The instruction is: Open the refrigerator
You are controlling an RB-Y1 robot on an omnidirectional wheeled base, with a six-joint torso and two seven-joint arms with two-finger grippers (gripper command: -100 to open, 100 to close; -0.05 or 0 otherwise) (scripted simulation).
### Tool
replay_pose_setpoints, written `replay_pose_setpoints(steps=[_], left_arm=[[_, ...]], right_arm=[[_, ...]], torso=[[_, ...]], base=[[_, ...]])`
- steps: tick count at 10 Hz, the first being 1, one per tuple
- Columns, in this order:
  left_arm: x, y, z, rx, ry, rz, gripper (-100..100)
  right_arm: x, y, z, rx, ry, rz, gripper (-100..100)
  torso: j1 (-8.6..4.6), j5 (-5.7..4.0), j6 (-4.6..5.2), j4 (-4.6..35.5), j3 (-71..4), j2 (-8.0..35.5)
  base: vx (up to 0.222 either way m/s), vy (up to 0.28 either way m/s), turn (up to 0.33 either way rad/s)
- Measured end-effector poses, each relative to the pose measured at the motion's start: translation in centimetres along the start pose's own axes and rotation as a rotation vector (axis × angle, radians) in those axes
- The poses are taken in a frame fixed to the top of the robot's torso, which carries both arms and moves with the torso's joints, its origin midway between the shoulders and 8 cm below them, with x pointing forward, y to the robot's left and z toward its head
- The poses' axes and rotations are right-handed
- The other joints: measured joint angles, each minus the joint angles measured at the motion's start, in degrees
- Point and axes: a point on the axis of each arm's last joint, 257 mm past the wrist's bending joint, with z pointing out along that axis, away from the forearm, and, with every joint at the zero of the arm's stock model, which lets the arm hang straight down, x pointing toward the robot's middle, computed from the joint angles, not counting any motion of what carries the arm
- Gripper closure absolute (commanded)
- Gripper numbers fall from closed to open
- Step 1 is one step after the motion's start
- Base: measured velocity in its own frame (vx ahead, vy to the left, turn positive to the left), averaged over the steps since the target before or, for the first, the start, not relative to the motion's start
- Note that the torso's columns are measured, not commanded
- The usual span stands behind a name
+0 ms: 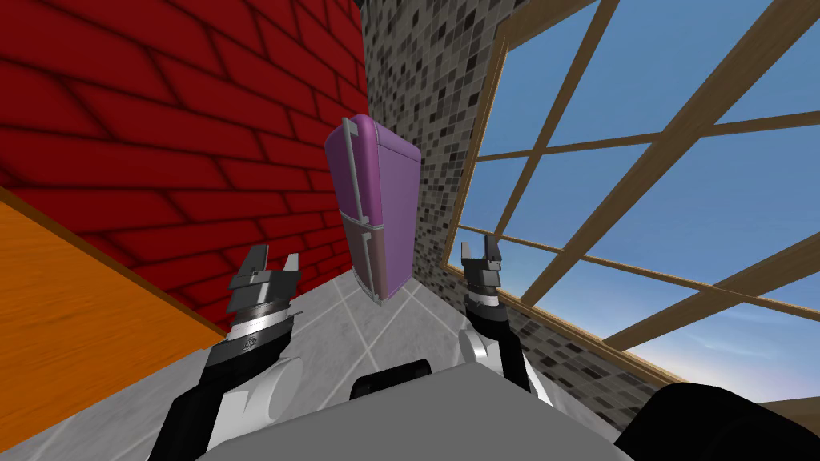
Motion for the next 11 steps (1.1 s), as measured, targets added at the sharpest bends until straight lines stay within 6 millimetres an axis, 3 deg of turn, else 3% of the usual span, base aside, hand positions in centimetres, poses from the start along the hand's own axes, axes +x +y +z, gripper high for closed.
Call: replay_pose_setpoints(steps=[2,9,10,11], left_arm=[[0.0,0.0,0.0,0.0,0.0,0.0,0],[0.0,-0.02,0.01,0.0,0.0,0.0,0],[0.0,-0.02,0.01,0.0,0.0,0.0,-100],[0.29,-0.1,0.08,0.0,0.023,0.01,-100]], right_arm=[[0.0,0.0,0.0,0.0,0.0,0.0,0],[0.0,0.02,0.01,0.0,0.0,0.0,0],[0.0,0.02,0.01,0.0,0.0,0.0,0],[0.0,0.0,0.0,0.0,0.0,0.0,0]], torso=[[0.0,0.0,0.0,6.0,-12.0,6.0],[0.0,0.0,0.0,35.4,-70.7,35.4],[0.0,0.0,0.0,39.6,-79.2,39.6],[0.01,0.0,0.0,41.5,-83.2,41.5]], base=[[0.0,0.0,0.0],[0.0,0.0,0.0],[0.016,-0.002,0.005],[0.026,-0.007,0.006]])
